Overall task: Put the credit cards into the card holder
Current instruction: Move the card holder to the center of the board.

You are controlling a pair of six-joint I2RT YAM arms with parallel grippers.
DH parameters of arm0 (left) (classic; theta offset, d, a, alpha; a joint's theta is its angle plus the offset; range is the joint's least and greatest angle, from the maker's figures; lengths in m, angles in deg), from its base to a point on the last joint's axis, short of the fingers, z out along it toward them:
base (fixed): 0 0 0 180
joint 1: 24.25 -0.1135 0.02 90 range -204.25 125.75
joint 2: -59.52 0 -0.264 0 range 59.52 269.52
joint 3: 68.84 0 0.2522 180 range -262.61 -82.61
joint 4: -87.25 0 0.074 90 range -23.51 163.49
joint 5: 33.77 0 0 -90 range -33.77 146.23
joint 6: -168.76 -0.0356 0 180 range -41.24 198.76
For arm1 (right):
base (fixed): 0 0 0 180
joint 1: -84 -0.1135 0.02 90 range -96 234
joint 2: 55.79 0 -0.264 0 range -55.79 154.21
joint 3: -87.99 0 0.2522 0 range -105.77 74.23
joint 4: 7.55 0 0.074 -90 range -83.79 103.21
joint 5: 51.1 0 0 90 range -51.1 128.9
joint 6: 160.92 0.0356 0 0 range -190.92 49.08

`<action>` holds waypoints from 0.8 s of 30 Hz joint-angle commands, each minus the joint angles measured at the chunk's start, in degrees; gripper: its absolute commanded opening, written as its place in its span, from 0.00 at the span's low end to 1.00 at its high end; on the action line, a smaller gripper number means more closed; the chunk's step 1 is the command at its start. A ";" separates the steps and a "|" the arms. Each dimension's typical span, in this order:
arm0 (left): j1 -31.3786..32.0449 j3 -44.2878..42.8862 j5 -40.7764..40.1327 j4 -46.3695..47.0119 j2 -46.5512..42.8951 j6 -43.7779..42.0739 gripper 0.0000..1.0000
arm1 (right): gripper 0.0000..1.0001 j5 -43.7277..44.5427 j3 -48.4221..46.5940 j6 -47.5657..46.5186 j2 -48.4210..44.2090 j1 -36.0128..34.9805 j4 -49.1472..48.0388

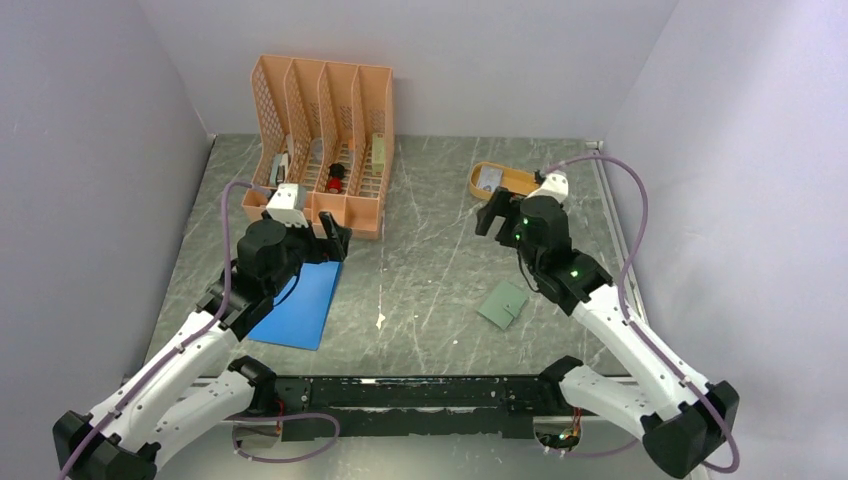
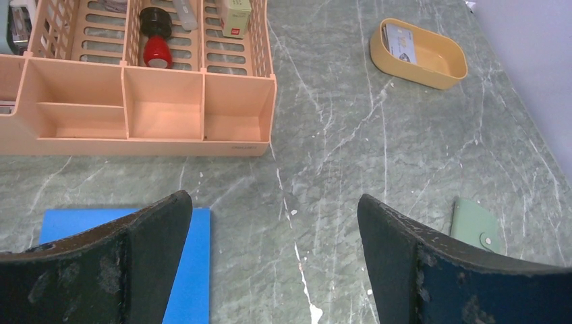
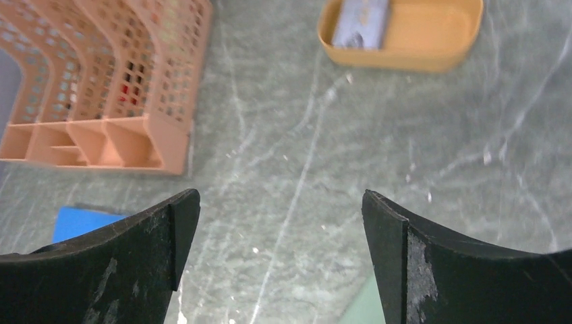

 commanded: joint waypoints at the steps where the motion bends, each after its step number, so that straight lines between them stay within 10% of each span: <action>1: 0.41 -0.04 0.36 0.87 -0.49 0.69 0.96 | 0.93 -16.67 7.77 8.05 -0.89 8.84 -0.18; 11: 0.41 -1.47 -2.84 -3.59 2.48 1.84 0.96 | 0.85 -17.18 17.61 15.39 1.95 9.54 -0.93; 24: 0.41 -2.66 -0.59 -4.52 5.90 2.54 0.96 | 1.00 -8.73 25.33 23.25 -4.82 10.55 11.53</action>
